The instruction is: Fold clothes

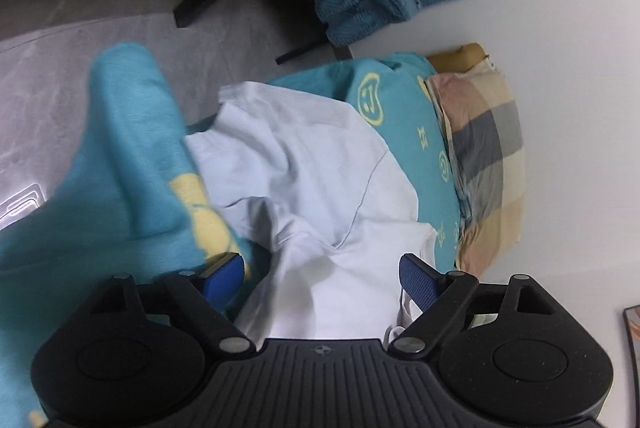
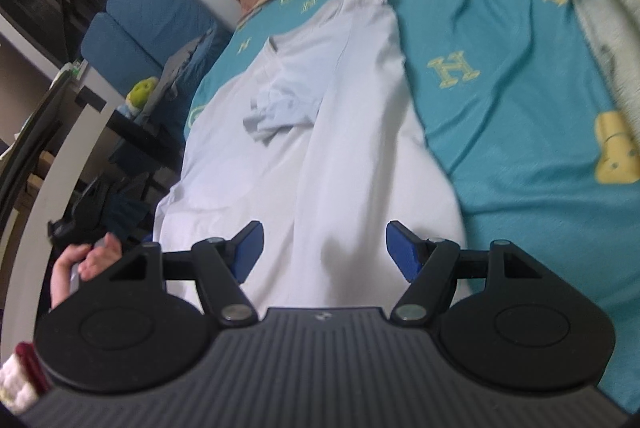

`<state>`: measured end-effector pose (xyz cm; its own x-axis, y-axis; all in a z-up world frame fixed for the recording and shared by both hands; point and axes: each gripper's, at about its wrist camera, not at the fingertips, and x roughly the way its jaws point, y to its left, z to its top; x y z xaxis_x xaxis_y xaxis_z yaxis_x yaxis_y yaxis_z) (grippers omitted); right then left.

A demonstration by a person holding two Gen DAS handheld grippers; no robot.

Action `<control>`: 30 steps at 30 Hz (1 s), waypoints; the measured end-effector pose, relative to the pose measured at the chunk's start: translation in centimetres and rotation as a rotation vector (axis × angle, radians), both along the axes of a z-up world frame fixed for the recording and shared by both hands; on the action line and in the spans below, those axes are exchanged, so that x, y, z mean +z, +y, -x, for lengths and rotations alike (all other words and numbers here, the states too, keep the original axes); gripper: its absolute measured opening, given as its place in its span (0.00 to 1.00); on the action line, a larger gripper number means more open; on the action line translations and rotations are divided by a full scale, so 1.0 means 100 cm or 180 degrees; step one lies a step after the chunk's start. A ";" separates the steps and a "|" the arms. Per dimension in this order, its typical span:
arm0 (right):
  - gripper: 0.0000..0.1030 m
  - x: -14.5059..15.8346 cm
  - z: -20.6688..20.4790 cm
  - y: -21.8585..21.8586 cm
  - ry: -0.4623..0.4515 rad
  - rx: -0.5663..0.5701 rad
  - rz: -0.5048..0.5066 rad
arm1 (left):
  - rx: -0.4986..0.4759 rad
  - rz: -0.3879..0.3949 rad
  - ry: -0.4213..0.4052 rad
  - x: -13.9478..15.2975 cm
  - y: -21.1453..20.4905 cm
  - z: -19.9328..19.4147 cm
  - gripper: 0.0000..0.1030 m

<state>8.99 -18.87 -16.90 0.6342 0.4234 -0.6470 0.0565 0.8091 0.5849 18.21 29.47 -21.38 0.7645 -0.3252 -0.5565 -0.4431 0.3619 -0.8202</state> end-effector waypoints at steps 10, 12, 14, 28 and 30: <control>0.69 -0.020 -0.006 -0.002 0.0254 -0.0023 -0.0225 | 0.0236 0.0351 -0.0115 -0.020 0.004 -0.025 0.83; 0.70 -0.022 -0.007 -0.001 0.0275 -0.0021 -0.0259 | 0.0296 0.0337 -0.0162 -0.024 0.006 -0.028 0.83; 0.70 -0.022 -0.006 -0.001 0.0282 -0.0009 -0.0270 | 0.0393 0.0359 -0.0205 -0.026 0.009 -0.030 0.83; 0.69 -0.024 -0.006 -0.006 0.0333 -0.0081 -0.0603 | 0.0253 -0.0277 -0.0233 0.000 0.004 -0.043 0.15; 0.69 -0.024 -0.005 -0.005 0.0331 -0.0078 -0.0620 | 0.0155 -0.0514 -0.0242 0.010 -0.002 -0.047 0.05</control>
<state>9.54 -19.40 -19.27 0.5799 0.5321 -0.6169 0.1428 0.6791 0.7201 22.93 29.27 -20.36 0.8190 -0.1980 -0.5386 -0.4023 0.4712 -0.7850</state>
